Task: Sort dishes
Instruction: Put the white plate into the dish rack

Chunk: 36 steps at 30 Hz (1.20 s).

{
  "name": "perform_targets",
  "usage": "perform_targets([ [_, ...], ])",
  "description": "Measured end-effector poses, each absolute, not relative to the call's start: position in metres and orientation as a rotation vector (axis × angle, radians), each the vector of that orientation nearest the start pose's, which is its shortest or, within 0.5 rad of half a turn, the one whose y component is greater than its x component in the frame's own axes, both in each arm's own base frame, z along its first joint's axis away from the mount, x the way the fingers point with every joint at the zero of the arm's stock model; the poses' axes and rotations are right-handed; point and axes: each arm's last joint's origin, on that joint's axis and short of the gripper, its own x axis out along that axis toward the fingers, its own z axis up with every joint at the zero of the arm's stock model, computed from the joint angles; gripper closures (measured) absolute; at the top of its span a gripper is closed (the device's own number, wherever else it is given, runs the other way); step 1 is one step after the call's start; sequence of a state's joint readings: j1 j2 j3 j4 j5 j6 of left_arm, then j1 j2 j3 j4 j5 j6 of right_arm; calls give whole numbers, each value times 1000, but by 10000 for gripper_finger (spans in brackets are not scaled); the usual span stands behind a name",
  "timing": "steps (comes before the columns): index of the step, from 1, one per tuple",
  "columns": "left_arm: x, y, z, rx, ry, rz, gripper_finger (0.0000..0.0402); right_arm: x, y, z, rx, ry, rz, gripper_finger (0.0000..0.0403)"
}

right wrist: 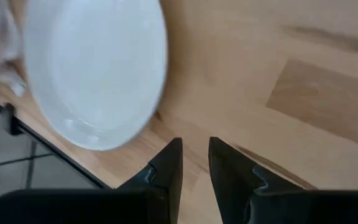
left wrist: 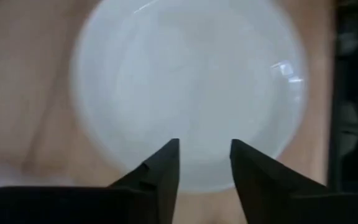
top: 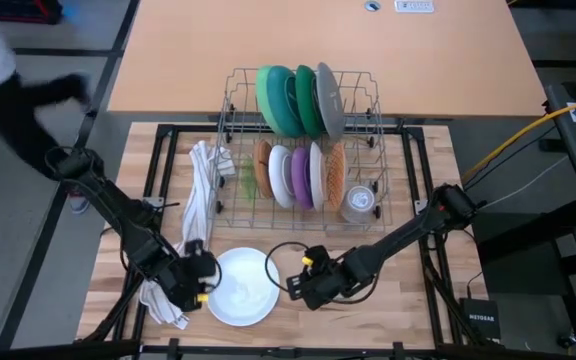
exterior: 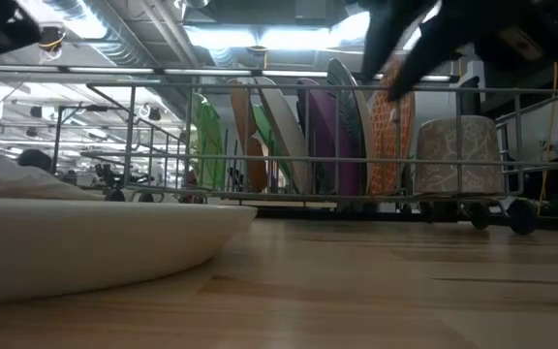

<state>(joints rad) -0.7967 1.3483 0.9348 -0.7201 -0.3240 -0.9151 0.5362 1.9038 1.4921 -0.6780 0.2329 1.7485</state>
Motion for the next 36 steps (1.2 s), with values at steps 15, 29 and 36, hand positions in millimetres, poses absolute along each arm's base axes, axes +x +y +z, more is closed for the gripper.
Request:
perform_targets([
  [15,200,-241,172,166,981,-401,219,350,202,213,1175,981,-633,320],
  [29,192,-251,142,399,989,-356,219,357,205,218,1224,886,-575,320],
  [36,191,-247,141,514,984,-344,219,357,206,218,1225,886,-573,320],
])
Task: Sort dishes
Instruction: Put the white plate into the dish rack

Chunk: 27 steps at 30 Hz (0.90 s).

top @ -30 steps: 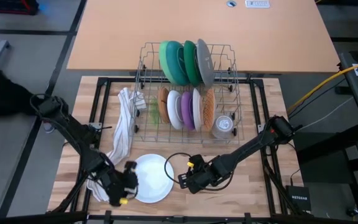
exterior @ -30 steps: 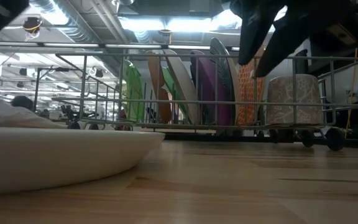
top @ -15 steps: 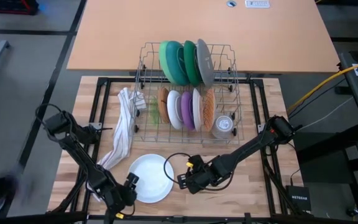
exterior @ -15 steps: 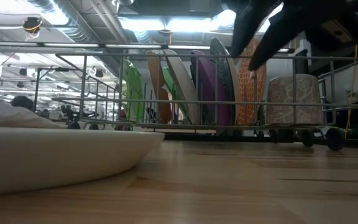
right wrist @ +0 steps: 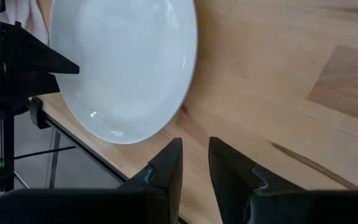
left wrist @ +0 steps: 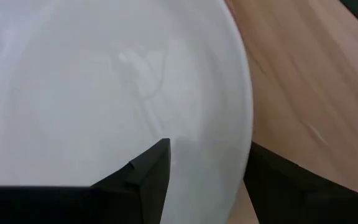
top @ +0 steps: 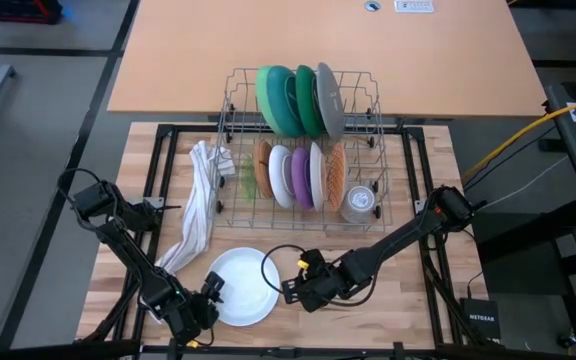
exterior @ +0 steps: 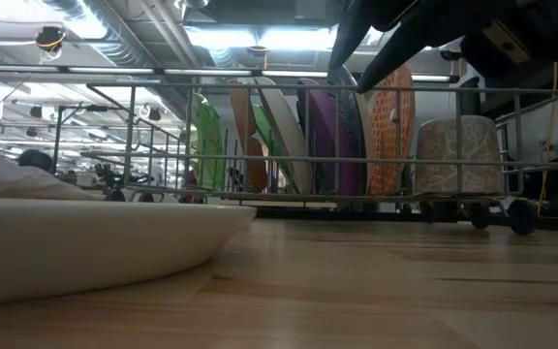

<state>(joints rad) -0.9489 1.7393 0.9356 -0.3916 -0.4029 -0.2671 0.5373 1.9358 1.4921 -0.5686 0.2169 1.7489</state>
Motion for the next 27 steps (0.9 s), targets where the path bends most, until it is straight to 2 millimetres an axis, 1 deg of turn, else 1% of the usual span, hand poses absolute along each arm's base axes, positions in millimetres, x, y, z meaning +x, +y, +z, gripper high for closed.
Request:
perform_targets([
  [3,191,-247,140,557,981,-363,219,357,206,218,1225,886,-573,320],
  [6,192,-248,134,597,992,-373,224,357,206,218,1225,886,-573,320],
  [10,193,-250,125,658,999,-383,238,357,206,218,1225,886,-574,320],
  [14,193,-250,122,670,1008,-384,258,357,206,218,1224,886,-574,320],
  [18,193,-250,121,673,1007,-379,287,357,205,218,1222,879,-577,320],
  [27,196,-252,121,674,951,-344,370,357,205,218,1222,876,-578,320],
])
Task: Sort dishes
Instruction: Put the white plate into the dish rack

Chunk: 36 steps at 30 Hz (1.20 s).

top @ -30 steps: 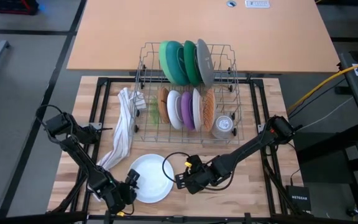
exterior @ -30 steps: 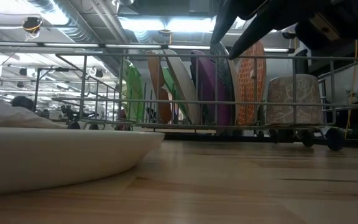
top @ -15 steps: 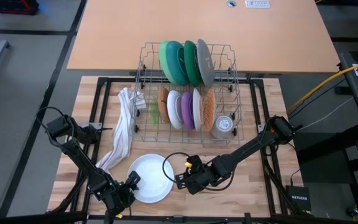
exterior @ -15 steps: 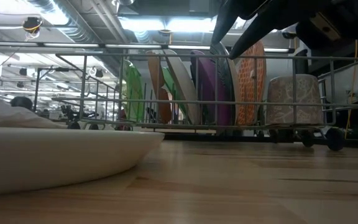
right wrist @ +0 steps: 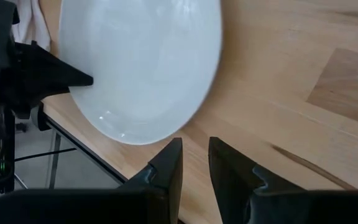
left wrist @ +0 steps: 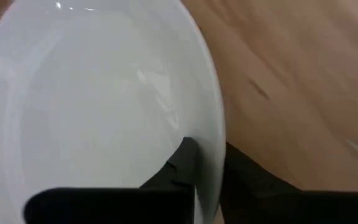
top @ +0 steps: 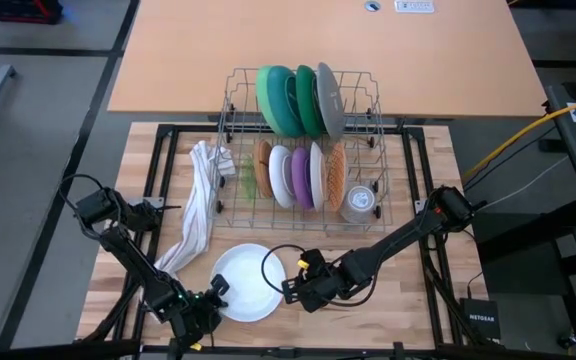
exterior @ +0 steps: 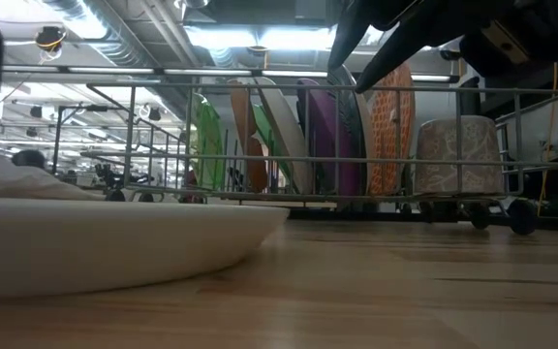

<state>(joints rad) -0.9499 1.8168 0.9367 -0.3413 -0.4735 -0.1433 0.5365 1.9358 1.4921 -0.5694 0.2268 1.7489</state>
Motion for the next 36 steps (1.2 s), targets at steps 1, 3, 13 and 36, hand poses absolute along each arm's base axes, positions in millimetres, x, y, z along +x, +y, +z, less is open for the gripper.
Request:
perform_targets([
  [1,197,-252,121,668,946,-336,375,357,205,218,1222,876,-578,320],
  [3,198,-252,121,647,932,-322,376,357,205,218,1221,877,-578,320],
  [13,206,-261,131,508,847,-243,376,354,203,228,1198,852,-558,320],
  [36,221,-278,231,24,610,-158,401,304,196,323,958,564,-349,320],
])
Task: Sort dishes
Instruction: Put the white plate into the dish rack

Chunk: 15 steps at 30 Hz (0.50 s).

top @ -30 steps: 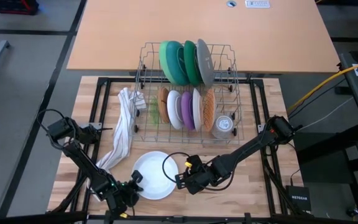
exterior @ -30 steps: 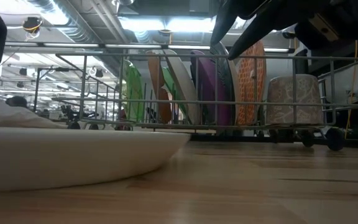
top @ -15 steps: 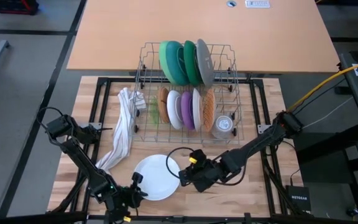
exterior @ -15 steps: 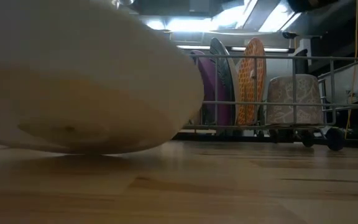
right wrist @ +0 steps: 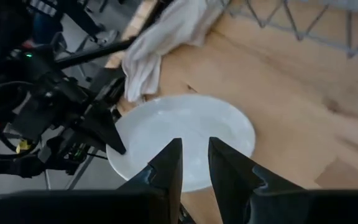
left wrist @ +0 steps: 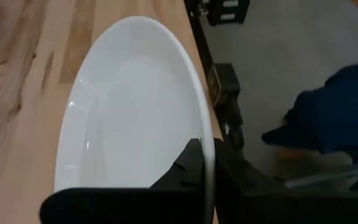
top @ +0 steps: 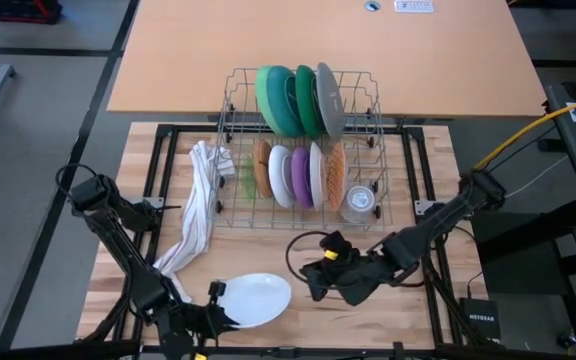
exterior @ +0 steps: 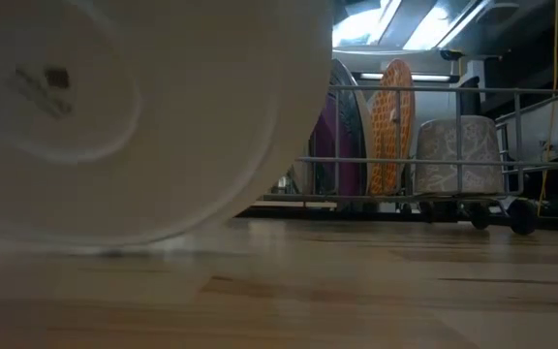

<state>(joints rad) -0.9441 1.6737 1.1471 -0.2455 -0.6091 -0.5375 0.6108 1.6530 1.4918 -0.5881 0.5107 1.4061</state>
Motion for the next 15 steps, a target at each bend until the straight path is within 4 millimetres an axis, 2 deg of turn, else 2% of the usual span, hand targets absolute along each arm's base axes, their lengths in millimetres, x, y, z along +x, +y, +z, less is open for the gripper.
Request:
perform_targets([
  [8,229,-273,238,-110,567,-89,401,281,188,344,869,509,-365,320],
  [15,236,-267,256,-223,479,-78,401,263,174,358,783,477,-408,320],
])
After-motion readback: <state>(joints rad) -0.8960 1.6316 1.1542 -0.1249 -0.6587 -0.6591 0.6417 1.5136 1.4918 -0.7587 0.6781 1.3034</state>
